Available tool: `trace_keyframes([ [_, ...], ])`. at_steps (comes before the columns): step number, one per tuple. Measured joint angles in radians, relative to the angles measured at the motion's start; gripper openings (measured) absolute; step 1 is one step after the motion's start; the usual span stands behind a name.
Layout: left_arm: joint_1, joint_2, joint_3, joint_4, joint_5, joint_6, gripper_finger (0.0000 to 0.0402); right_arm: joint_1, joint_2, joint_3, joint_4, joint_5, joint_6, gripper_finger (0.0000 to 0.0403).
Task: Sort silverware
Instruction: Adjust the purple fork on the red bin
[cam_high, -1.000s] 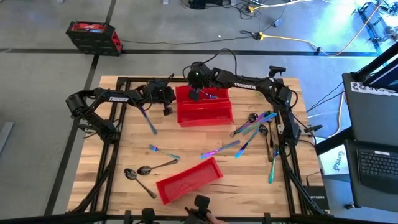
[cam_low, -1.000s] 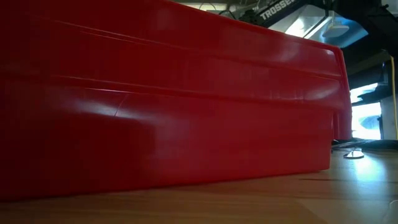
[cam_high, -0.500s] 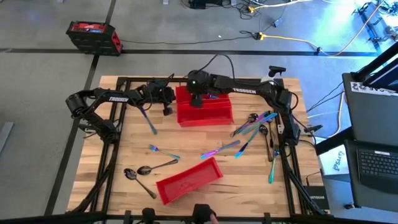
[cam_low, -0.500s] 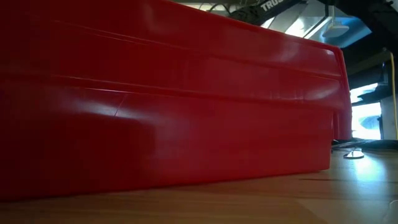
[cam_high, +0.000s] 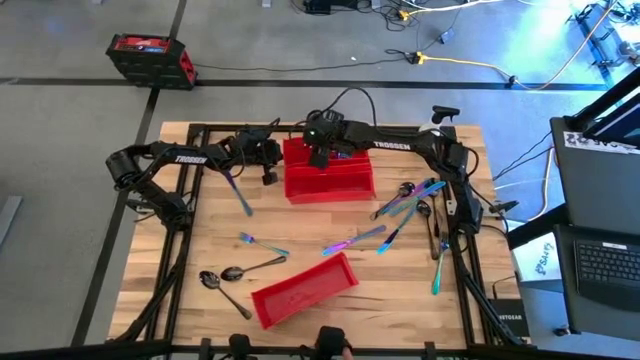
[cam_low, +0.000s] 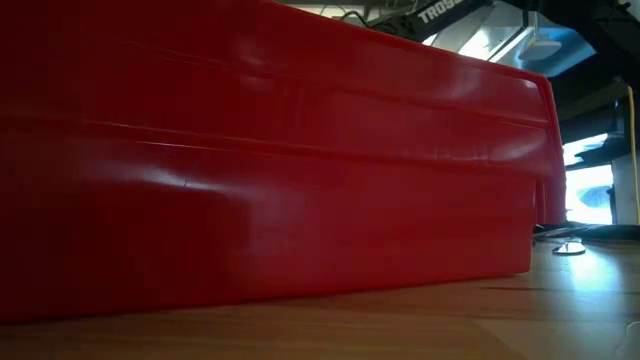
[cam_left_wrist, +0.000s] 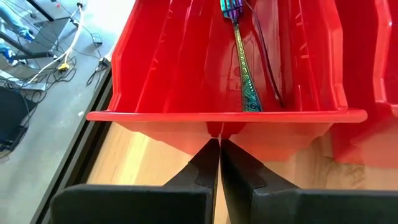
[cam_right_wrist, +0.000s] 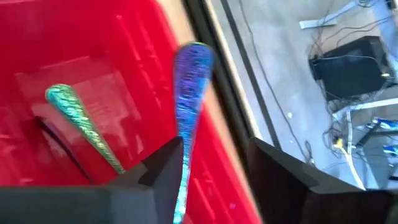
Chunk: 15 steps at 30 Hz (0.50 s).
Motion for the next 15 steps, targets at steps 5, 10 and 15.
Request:
trace_keyframes([
  [5,0.003,0.000,0.000,0.001,-0.001,0.004,0.0000,0.001,0.040,0.005,0.029,0.011,0.000,0.0143],
  [10,0.016,0.000,0.000,0.002,0.000,-0.003,0.0000,0.000,0.052,0.005,0.040,0.024,0.004,0.0142],
  [15,0.023,0.000,0.000,-0.004,0.000,-0.004,0.0000,0.009,0.024,-0.001,0.005,0.036,0.000,0.0126],
])
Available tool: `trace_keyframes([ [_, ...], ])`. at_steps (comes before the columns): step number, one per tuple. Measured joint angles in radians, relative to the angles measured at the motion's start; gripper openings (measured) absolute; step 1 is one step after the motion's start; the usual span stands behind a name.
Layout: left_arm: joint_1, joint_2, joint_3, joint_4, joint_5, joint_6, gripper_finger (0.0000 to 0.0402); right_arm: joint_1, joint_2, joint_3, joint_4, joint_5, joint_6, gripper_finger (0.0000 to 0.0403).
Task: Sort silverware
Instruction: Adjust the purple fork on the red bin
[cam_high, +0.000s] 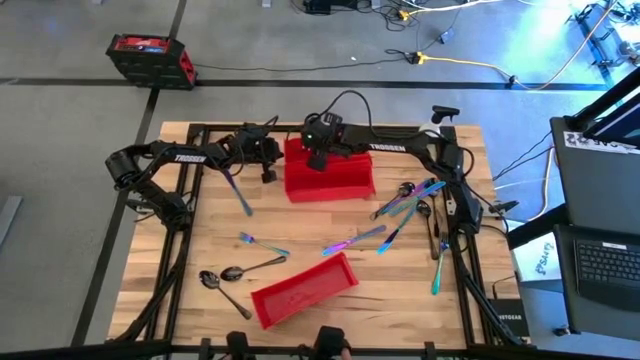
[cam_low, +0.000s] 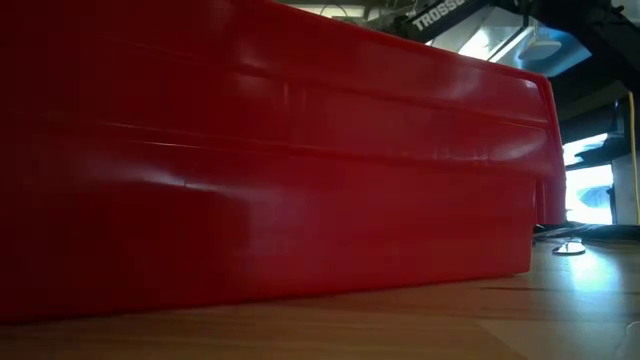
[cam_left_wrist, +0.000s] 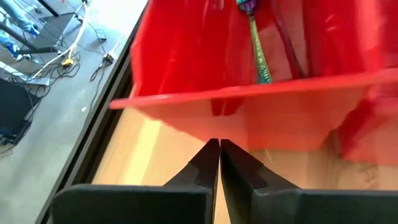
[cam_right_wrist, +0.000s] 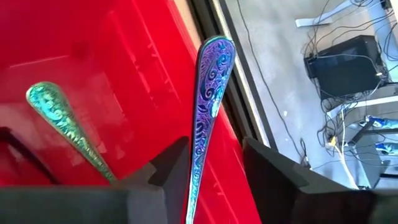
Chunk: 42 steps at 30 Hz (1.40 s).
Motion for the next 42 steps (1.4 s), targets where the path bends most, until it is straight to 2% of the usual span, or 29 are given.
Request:
trace_keyframes([
  [15,0.004,0.000,0.000,0.005,0.000,-0.011,0.0000,0.011,-0.034,-0.002,0.009,0.002,-0.004,0.0016],
  [19,0.004,0.000,0.000,0.005,0.000,-0.026,0.0000,0.013,-0.034,-0.002,0.021,-0.061,-0.020,0.0004],
  [23,0.004,0.000,0.000,0.004,0.000,-0.027,0.0000,0.035,-0.034,-0.001,0.068,-0.063,-0.031,0.0038],
  [29,0.004,0.000,0.000,0.004,0.000,-0.026,0.0000,0.054,-0.034,0.000,0.105,-0.033,-0.068,0.0129],
  [33,0.004,0.000,0.000,0.004,0.000,-0.023,0.0000,0.056,-0.034,0.000,0.150,0.059,-0.100,0.0175],
  [37,0.004,0.000,0.000,0.004,0.016,-0.022,0.0000,0.054,-0.034,0.000,0.177,0.088,-0.114,0.0198],
  [42,0.004,0.000,0.000,0.004,0.017,-0.022,0.0000,0.044,-0.034,0.000,0.174,0.036,-0.100,0.0204],
])
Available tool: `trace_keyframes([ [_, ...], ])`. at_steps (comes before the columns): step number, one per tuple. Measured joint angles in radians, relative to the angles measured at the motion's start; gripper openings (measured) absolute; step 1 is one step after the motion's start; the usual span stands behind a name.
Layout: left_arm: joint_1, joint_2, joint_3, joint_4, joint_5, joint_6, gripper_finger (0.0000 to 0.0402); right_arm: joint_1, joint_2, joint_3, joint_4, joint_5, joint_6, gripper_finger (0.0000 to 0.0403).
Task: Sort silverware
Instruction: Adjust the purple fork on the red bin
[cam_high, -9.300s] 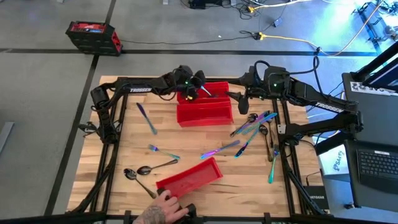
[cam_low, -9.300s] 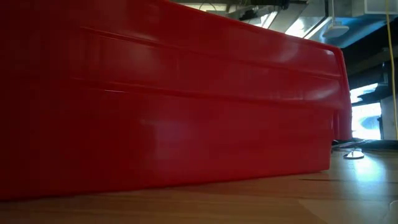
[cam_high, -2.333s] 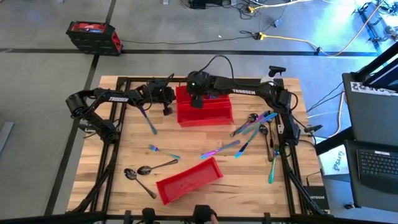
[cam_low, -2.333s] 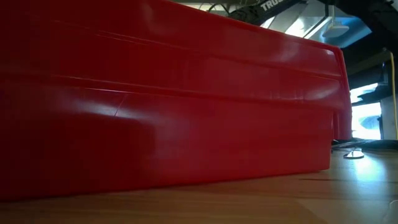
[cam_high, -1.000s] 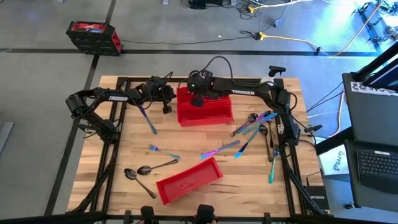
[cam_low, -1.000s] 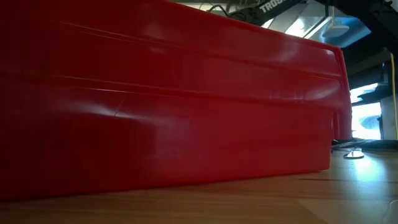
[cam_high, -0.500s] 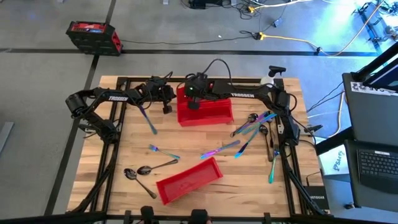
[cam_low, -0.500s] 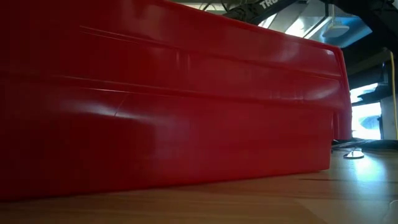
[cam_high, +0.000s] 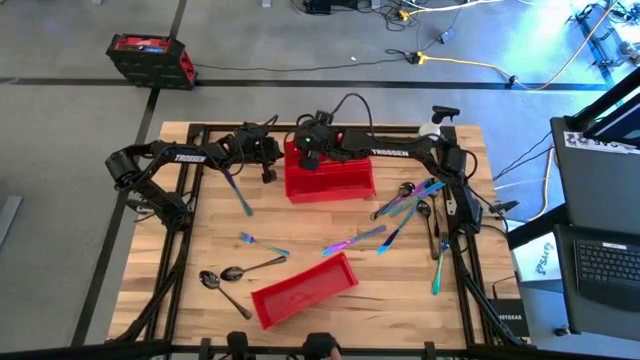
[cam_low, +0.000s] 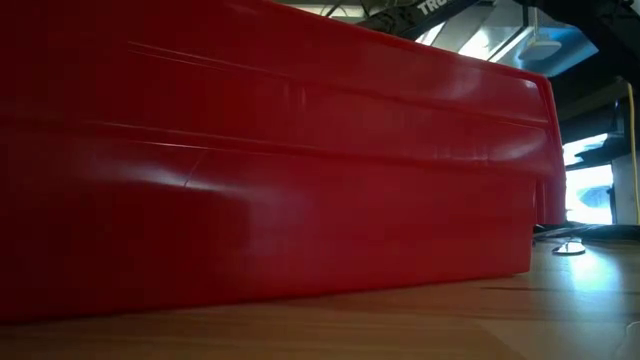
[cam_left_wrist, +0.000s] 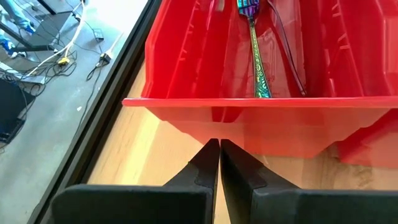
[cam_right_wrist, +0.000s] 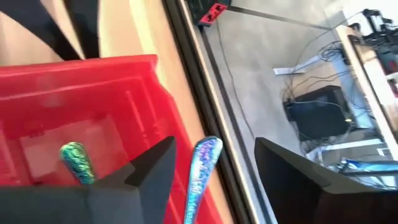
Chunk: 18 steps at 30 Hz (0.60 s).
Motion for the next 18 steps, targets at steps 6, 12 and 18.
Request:
trace_keyframes([
  [6,0.000,0.000,0.000,0.000,0.002,0.000,0.0000,-0.021,0.009,0.001,0.017,-0.040,0.021,0.0204],
  [12,0.000,0.000,0.000,0.000,0.003,0.000,0.0000,-0.043,0.026,0.001,0.017,-0.071,0.044,0.0200],
  [18,0.000,0.000,0.000,0.000,0.003,-0.001,0.0000,-0.048,0.028,0.001,-0.001,-0.071,0.049,0.0137],
])
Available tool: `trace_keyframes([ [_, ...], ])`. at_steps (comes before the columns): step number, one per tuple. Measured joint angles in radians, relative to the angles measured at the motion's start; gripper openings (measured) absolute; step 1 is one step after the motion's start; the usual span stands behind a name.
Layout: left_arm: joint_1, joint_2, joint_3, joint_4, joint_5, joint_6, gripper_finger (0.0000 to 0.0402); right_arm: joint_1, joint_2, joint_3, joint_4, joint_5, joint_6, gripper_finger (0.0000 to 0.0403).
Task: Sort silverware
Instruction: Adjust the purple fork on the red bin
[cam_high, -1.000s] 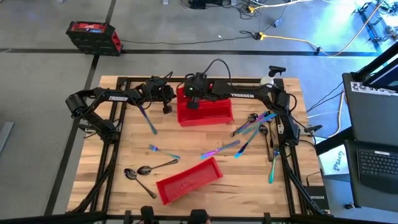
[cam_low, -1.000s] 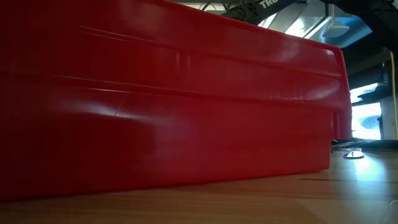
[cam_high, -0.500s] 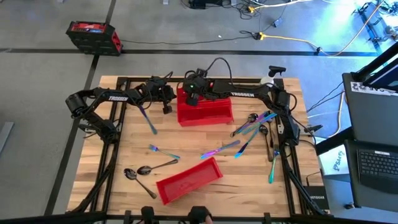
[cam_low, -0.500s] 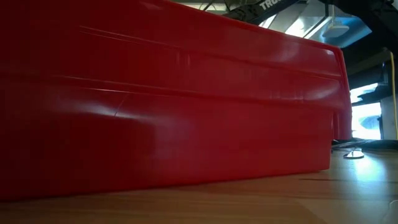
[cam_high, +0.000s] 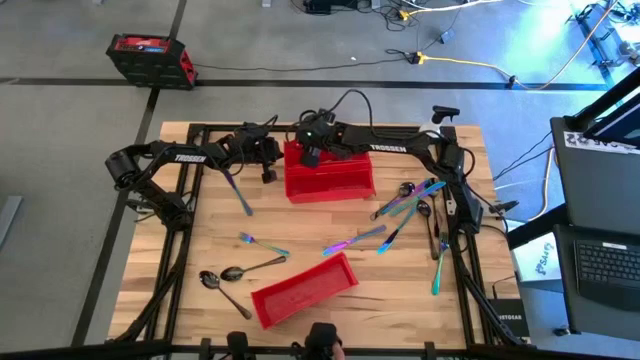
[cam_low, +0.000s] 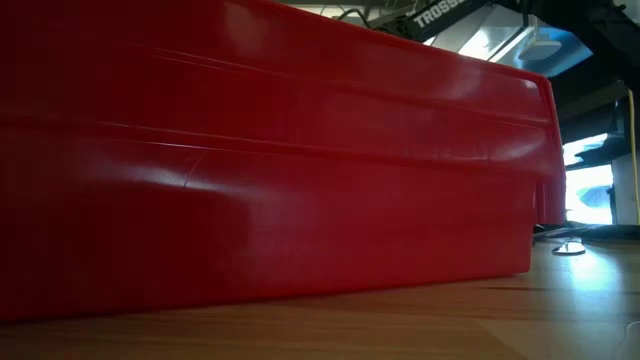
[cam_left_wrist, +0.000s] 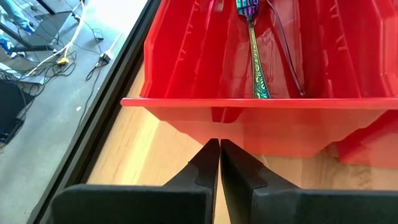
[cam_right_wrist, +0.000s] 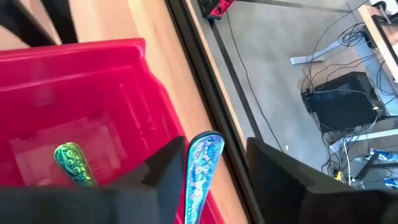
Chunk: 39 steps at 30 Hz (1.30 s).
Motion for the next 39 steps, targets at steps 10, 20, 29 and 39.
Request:
trace_keyframes([
  [10,0.000,0.000,0.000,0.000,0.000,0.001,0.0000,0.000,0.000,0.001,-0.028,0.003,0.015,0.0010],
  [20,0.000,0.000,0.000,0.000,0.000,0.001,0.0000,0.002,-0.002,0.062,-0.117,0.014,0.052,0.0005],
  [29,0.000,0.000,0.000,0.000,-0.001,0.002,0.0000,0.002,-0.002,0.199,-0.208,0.026,0.057,0.0000],
  [39,0.000,0.000,0.000,0.000,-0.001,0.006,0.0000,0.003,-0.002,0.329,-0.319,0.027,0.103,0.0000],
])
